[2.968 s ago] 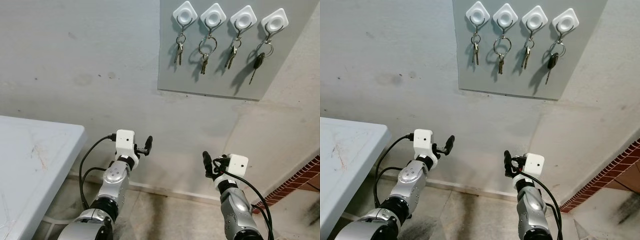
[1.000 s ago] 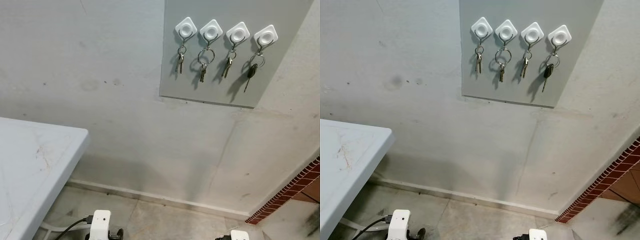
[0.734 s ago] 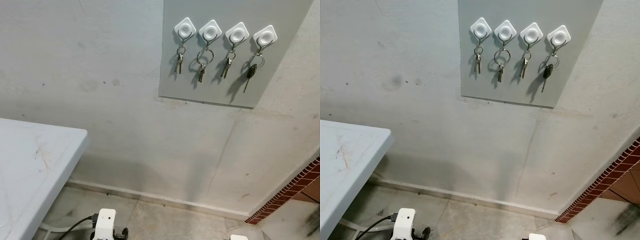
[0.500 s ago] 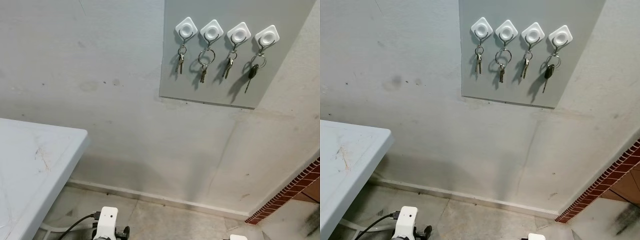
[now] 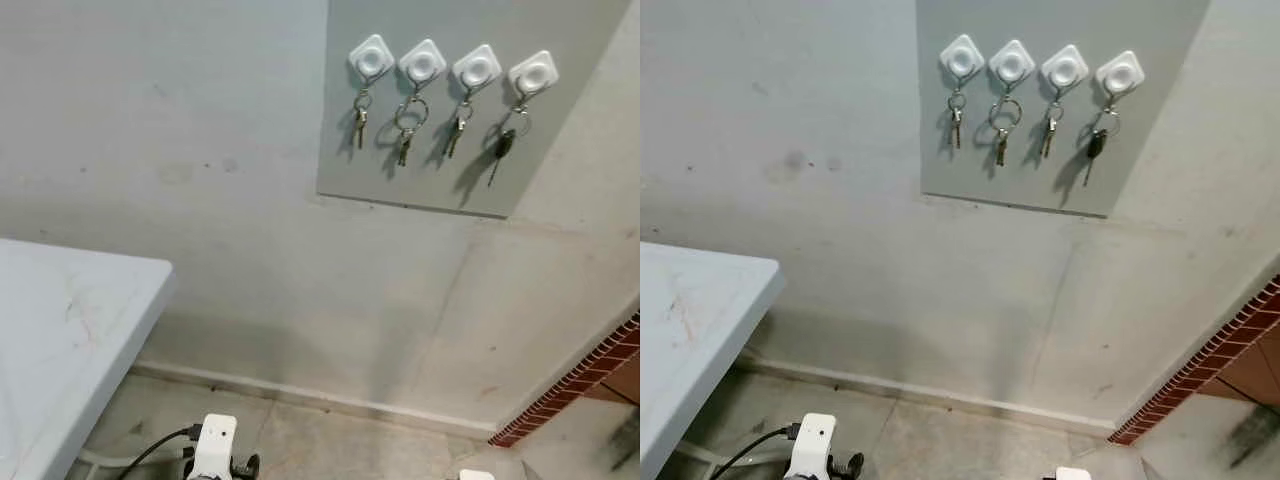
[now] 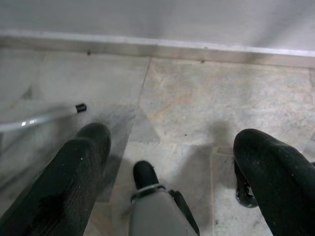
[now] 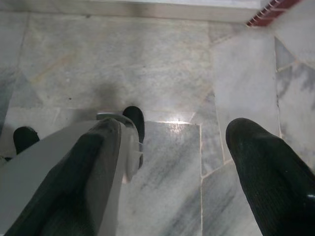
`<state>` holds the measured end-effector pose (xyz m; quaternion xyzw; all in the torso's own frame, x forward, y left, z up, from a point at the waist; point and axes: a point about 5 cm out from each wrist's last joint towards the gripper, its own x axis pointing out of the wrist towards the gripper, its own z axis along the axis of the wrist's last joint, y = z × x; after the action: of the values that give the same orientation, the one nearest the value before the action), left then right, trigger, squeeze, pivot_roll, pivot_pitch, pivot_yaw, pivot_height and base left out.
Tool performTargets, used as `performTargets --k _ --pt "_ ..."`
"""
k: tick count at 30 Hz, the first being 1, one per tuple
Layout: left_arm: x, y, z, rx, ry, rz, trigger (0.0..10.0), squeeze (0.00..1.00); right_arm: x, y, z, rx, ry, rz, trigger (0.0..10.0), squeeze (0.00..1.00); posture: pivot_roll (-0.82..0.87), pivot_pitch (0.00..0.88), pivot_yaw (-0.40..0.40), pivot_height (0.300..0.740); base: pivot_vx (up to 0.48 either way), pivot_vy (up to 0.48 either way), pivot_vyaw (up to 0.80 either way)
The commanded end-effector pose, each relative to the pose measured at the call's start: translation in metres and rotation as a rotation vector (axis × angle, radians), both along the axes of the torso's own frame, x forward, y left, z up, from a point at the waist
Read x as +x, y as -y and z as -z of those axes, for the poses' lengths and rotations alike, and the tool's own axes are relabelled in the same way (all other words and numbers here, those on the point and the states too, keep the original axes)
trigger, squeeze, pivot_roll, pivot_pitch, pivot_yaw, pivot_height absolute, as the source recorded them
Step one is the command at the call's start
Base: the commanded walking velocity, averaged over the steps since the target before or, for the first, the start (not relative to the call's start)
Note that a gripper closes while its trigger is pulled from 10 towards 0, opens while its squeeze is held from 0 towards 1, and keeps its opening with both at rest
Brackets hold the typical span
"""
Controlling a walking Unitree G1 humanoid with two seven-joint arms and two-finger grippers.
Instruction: Hang keys on a hook
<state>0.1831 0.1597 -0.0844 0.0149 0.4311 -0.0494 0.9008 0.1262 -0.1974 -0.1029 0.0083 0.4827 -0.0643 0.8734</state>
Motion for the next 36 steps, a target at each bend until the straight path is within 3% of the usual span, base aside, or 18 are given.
performTargets --k 1,14,22,36 --pt "0.0024 -0.0023 -0.0011 0.009 0.002 0.000 10.0 0.00 -0.0007 0.0027 0.0001 -0.008 -0.010 0.005 10.0 0.00 -0.04 0.000 -0.019 0.740 0.000 0.000 -0.61" --pt "0.0030 -0.0025 -0.0014 0.005 0.000 0.011 10.0 0.00 -0.0004 0.0016 0.0003 -0.001 -0.013 0.008 10.0 0.00 -0.04 0.000 -0.016 0.740 0.000 0.000 -0.67" --pt "0.0032 -0.0024 -0.0014 0.018 -0.001 0.022 10.0 0.00 -0.0011 0.0016 0.0005 -0.002 -0.016 0.008 10.0 0.00 -0.04 0.000 -0.017 0.740 0.000 -0.408 -0.69" --pt "0.0007 -0.0022 -0.0001 0.013 -0.009 0.013 10.0 0.00 -0.0013 0.0032 0.0002 -0.009 -0.012 0.009 10.0 0.00 -0.04 0.000 -0.019 0.740 0.000 0.000 0.00"
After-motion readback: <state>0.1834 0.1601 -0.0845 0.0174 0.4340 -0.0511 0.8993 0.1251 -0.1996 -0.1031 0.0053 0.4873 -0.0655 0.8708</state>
